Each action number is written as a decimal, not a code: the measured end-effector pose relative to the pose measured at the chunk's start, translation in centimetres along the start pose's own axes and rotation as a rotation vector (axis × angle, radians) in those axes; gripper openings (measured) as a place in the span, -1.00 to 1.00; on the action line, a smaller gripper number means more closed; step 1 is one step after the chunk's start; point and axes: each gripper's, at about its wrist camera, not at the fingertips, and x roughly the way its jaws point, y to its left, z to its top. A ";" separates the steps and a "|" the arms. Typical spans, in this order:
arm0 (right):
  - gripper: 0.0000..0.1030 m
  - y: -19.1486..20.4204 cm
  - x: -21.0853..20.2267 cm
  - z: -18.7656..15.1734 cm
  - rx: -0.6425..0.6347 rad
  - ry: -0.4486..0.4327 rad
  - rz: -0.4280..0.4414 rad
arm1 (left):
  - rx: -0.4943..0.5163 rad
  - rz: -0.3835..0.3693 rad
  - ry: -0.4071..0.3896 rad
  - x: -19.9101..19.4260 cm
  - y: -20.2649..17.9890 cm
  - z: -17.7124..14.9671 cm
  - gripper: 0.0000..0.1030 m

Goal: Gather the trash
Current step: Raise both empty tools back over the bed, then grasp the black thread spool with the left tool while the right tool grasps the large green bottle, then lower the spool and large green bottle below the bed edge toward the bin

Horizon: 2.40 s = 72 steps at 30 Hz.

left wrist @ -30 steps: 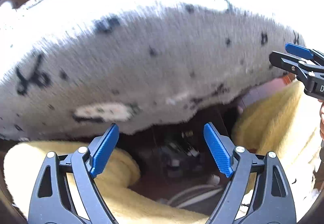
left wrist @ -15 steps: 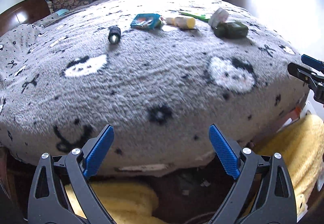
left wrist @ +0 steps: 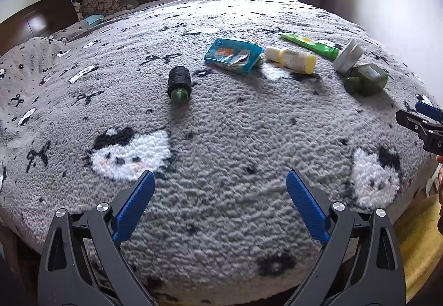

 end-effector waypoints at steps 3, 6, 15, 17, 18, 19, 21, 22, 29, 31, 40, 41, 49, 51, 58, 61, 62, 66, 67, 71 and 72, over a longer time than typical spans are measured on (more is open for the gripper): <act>0.93 -0.4 1.3 1.1 0.007 0.005 -0.021 | -0.002 0.015 0.000 1.2 0.8 1.3 0.76; 0.93 -0.9 2.6 2.1 -0.007 0.021 -0.080 | -0.003 0.025 -0.002 2.2 1.4 2.4 0.76; 0.94 -0.4 6.5 4.4 -0.084 0.089 -0.077 | -0.022 0.041 0.021 4.9 3.1 4.9 0.76; 0.94 0.1 7.2 5.0 -0.102 0.098 -0.071 | -0.033 0.039 0.027 5.5 3.5 5.5 0.76; 0.94 0.3 7.6 5.3 -0.106 0.101 -0.067 | -0.037 0.040 0.029 5.8 3.7 5.8 0.76; 0.94 0.5 7.9 5.6 -0.110 0.102 -0.063 | -0.041 0.041 0.030 6.1 3.9 6.2 0.76; 0.94 0.9 8.5 6.1 -0.114 0.106 -0.054 | -0.042 0.045 0.034 6.6 4.0 6.8 0.76; 0.94 1.0 8.8 6.4 -0.110 0.108 -0.044 | -0.042 0.045 0.037 7.0 4.1 7.0 0.76; 0.88 1.8 10.8 7.6 -0.083 0.132 0.032 | -0.059 0.017 0.054 8.9 4.9 8.6 0.57; 0.73 1.8 10.8 7.7 -0.074 0.124 0.040 | -0.069 -0.003 0.053 9.2 5.1 8.9 0.41; 0.73 1.8 8.9 6.5 -0.082 0.102 0.064 | -0.052 -0.031 0.037 8.2 4.3 8.5 -0.52; 0.73 1.7 8.5 6.2 -0.079 0.100 0.065 | -0.052 -0.034 0.036 7.9 4.2 8.3 -0.52; 0.73 0.8 4.4 3.5 -0.046 0.082 0.076 | -0.035 -0.080 0.020 4.7 1.7 5.4 -0.52; 0.73 0.6 3.0 2.7 -0.041 0.071 0.082 | -0.029 -0.091 0.017 3.8 0.7 4.5 -0.52; 0.73 -0.2 -2.1 0.4 -0.059 0.013 0.060 | 0.012 -0.153 -0.016 -0.3 -3.2 1.4 -0.52; 0.73 -0.4 -4.5 -0.8 -0.076 -0.018 0.033 | 0.035 -0.167 -0.037 -2.2 -4.8 0.4 -0.52; 0.73 -0.4 -5.2 -1.2 -0.079 -0.025 0.028 | 0.042 -0.171 -0.044 -2.7 -5.2 0.2 -0.52; 0.73 -0.6 -7.5 -3.2 -0.073 -0.039 0.039 | 0.064 -0.196 -0.073 -5.2 -6.8 -1.0 -0.52; 0.73 -0.5 -8.0 -3.7 -0.075 -0.042 0.037 | 0.070 -0.201 -0.081 -5.8 -7.2 -1.3 -0.52; 0.73 -0.2 -10.0 -5.6 -0.082 -0.063 0.019 | 0.086 -0.220 -0.096 -7.8 -8.4 -3.0 -0.52; 0.73 -0.2 -10.6 -6.0 -0.084 -0.072 0.013 | 0.089 -0.223 -0.099 -8.2 -8.6 -3.5 -0.52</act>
